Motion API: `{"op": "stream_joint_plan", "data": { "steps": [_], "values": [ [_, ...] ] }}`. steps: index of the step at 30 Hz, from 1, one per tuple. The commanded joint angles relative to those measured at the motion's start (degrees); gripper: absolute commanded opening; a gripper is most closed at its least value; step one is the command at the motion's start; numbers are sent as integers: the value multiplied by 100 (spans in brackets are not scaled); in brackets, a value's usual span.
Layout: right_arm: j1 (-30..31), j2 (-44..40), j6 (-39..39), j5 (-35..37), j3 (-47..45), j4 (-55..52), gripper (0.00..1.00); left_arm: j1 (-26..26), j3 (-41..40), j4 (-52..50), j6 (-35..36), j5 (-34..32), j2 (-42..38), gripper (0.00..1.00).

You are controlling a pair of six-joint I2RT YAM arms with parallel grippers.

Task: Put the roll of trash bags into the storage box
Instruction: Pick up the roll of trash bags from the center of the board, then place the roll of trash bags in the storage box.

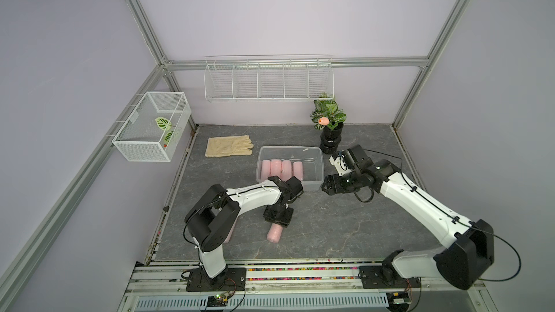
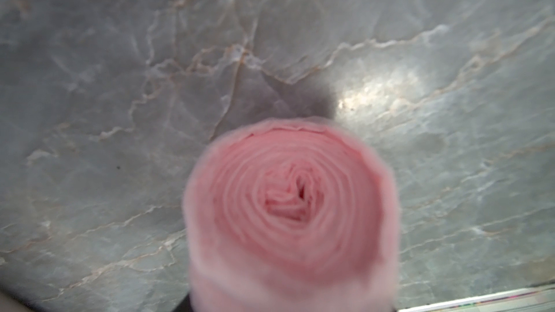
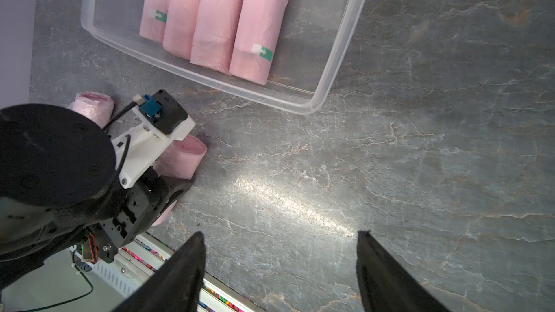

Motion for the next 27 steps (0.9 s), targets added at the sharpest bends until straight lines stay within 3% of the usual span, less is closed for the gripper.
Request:
{"op": "stream_joint_plan", "data": {
  "steps": [1,11,17,27],
  "values": [
    [-62,-175,65,116,-101,-59,80,-16,132,45,-158,-85,-263,49],
    [-266,-377,13,169,-101,-176,80,55,1402,-175,-116,-155,-604,49],
    [-424,-531,-23,161,-132,-261,80,431,2400,-138,40,-76,-532,47],
    [-585,-642,-23,134,-183,-290,80,891,4943,-466,767,-88,1033,49]
  ]
}}
